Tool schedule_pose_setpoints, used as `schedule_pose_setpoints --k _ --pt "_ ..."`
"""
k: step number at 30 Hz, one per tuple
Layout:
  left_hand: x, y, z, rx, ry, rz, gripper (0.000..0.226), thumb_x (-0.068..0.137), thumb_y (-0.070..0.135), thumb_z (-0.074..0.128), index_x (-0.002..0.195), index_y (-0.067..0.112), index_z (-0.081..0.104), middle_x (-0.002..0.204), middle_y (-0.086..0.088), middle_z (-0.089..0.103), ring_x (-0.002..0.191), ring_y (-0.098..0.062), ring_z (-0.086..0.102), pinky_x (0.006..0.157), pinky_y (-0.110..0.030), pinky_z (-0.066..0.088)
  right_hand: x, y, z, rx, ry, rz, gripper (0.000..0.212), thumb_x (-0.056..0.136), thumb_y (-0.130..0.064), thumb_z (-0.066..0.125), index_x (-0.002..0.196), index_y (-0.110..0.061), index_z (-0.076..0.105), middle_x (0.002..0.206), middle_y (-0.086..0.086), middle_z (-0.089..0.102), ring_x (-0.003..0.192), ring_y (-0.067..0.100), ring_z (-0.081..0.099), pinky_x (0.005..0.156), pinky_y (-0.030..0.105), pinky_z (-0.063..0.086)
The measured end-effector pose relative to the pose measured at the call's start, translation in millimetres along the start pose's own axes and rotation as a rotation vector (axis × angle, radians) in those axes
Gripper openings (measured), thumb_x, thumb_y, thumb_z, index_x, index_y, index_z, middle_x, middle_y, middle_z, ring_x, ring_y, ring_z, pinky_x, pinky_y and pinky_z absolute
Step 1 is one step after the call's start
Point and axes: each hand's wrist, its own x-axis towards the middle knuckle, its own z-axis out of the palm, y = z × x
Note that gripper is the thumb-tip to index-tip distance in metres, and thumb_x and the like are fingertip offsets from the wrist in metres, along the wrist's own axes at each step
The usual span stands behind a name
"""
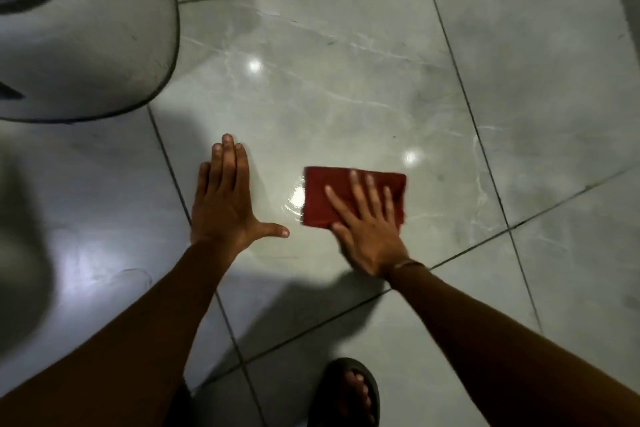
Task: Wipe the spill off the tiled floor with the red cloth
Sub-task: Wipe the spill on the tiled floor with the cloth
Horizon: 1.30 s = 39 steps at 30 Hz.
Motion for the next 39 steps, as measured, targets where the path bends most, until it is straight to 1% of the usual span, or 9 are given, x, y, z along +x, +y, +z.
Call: schedule_pose_setpoints --k 6,12,17,19,25,28,32,34,39 --pt "6.7 -14.2 14.7 0.000 0.059 0.061 0.176 0.039 0.106 0.057 0.169 0.003 0.000 0.179 -0.015 -0.006 0.167 -0.034 -0.002 0.134 -0.056 0.016 125.8 51.5 -55.3 0.297 0.155 0.653 0.073 0.107 -0.068 0.020 0.170 -0.040 -0.006 0.180 0.012 -0.013 0.166 0.044 -0.012 0.129 0.072 -0.001" --pt "8.8 -11.0 8.1 -0.019 0.047 0.047 0.175 0.039 0.103 0.061 0.168 0.002 -0.001 0.179 -0.016 -0.006 0.167 -0.034 -0.002 0.134 -0.056 0.015 53.4 22.2 -24.7 0.004 -0.006 -0.014 0.079 0.103 -0.077 0.019 0.170 -0.040 0.001 0.181 0.010 -0.007 0.167 0.041 -0.008 0.130 0.073 0.008" --pt "10.5 -14.1 20.2 -0.013 0.063 0.066 0.171 0.044 0.106 0.053 0.168 0.001 0.001 0.179 -0.019 -0.005 0.166 -0.037 -0.001 0.133 -0.059 0.013 93.0 81.7 -49.7 0.306 0.038 0.632 0.088 0.095 -0.083 0.010 0.168 -0.041 -0.013 0.179 0.011 -0.020 0.164 0.044 -0.017 0.129 0.072 -0.004" --pt "9.6 -15.1 25.7 0.009 0.058 0.116 0.167 0.048 0.106 0.049 0.168 -0.001 0.004 0.179 -0.020 -0.001 0.166 -0.039 0.002 0.132 -0.061 0.015 135.5 49.1 -58.5 0.303 0.134 0.662 0.085 0.102 -0.077 0.021 0.171 -0.036 -0.006 0.180 0.015 -0.014 0.164 0.048 -0.014 0.128 0.074 -0.005" --pt "7.0 -12.8 18.6 0.015 0.056 0.120 0.167 0.048 0.101 0.059 0.168 0.000 0.003 0.179 -0.018 -0.002 0.166 -0.038 0.002 0.132 -0.062 0.015 -13.1 -6.1 8.8 -0.039 0.001 -0.243 0.072 0.107 -0.071 0.020 0.170 -0.037 0.009 0.181 0.013 0.008 0.166 0.044 0.003 0.128 0.072 0.017" --pt "8.5 -15.7 20.3 0.031 0.058 0.119 0.166 0.048 0.104 0.053 0.168 0.001 0.005 0.179 -0.017 -0.002 0.167 -0.036 0.002 0.132 -0.060 0.016 -71.4 69.5 7.3 -0.062 -0.098 -0.069 0.077 0.102 -0.077 0.015 0.167 -0.035 0.015 0.177 0.015 0.010 0.165 0.043 0.003 0.123 0.074 0.028" --pt "9.2 -24.4 30.9 0.073 0.109 0.186 0.156 0.058 0.106 0.041 0.168 0.000 0.009 0.179 -0.017 0.000 0.167 -0.036 0.003 0.132 -0.061 0.015 24.3 142.5 -41.0 0.291 0.041 0.685 0.088 0.094 -0.078 0.013 0.170 -0.037 -0.005 0.180 0.014 -0.013 0.165 0.044 -0.011 0.130 0.071 -0.002" --pt "10.0 -26.8 34.2 0.093 0.142 0.224 0.150 0.065 0.105 0.037 0.168 -0.001 0.012 0.179 -0.018 0.003 0.167 -0.036 0.006 0.131 -0.062 0.017 102.2 137.3 -59.3 0.405 0.188 0.839 0.087 0.094 -0.080 0.013 0.169 -0.041 -0.008 0.180 0.012 -0.016 0.165 0.045 -0.014 0.129 0.071 -0.007" --pt "30.3 -37.6 10.5 -0.038 0.193 0.017 0.146 0.066 0.104 0.042 0.170 0.016 -0.010 0.180 -0.008 -0.013 0.167 -0.029 -0.006 0.135 -0.053 0.006 155.6 25.7 -48.7 0.110 0.195 0.299 0.078 0.102 -0.075 0.018 0.170 -0.039 0.004 0.181 0.015 0.000 0.165 0.047 -0.001 0.128 0.073 0.000"
